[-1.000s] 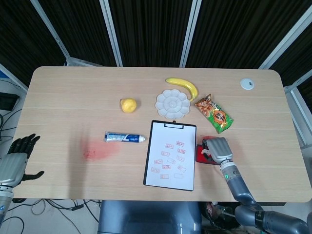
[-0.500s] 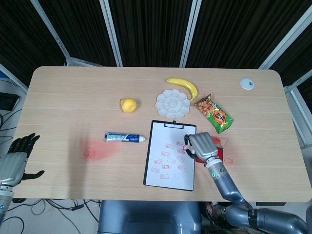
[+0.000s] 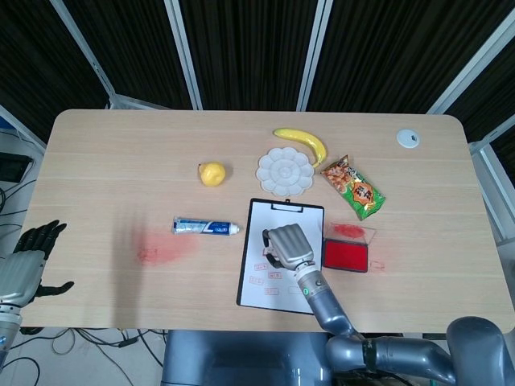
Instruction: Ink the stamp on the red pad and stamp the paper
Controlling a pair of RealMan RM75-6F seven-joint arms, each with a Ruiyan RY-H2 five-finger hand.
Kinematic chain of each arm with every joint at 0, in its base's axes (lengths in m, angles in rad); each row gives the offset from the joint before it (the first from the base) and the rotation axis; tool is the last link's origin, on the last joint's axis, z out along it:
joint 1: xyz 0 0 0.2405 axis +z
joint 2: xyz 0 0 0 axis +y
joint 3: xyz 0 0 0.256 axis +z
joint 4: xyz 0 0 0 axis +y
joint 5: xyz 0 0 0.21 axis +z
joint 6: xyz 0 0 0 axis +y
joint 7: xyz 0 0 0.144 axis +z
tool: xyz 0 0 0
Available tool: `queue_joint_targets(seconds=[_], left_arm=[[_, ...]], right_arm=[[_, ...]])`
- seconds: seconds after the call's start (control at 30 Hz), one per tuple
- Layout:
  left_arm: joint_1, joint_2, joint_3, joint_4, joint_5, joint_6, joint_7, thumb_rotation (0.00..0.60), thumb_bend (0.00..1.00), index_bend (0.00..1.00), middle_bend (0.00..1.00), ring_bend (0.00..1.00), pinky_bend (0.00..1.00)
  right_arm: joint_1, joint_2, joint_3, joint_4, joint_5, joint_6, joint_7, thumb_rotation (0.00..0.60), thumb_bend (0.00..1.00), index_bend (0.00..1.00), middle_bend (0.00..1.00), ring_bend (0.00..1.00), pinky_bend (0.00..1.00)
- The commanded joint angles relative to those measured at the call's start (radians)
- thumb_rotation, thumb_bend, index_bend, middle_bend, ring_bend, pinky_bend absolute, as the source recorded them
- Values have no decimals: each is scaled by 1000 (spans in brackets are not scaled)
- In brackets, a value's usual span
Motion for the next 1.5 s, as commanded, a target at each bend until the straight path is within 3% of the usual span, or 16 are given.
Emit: queue_joint_targets(seconds=[0.03,0.43,1.5], left_arm=[[-2,3,0,-1,-3,-6,-8,600,15,0,0,0,0],[-4,8,-1,-7,-13,-16,-16,600,15,0,0,0,0],[-8,17,-2,-12,-25,-27,-33,600,15,0,0,0,0]], right_arm=[[32,-37,18,35,26,5,-24,600,867,912,810,897,878],[96,-89,57,125,79,-13,-39,600,868,913,810,897,878],[129,-150,41,252,103,-24,-3,600,867,913,810,897,878]])
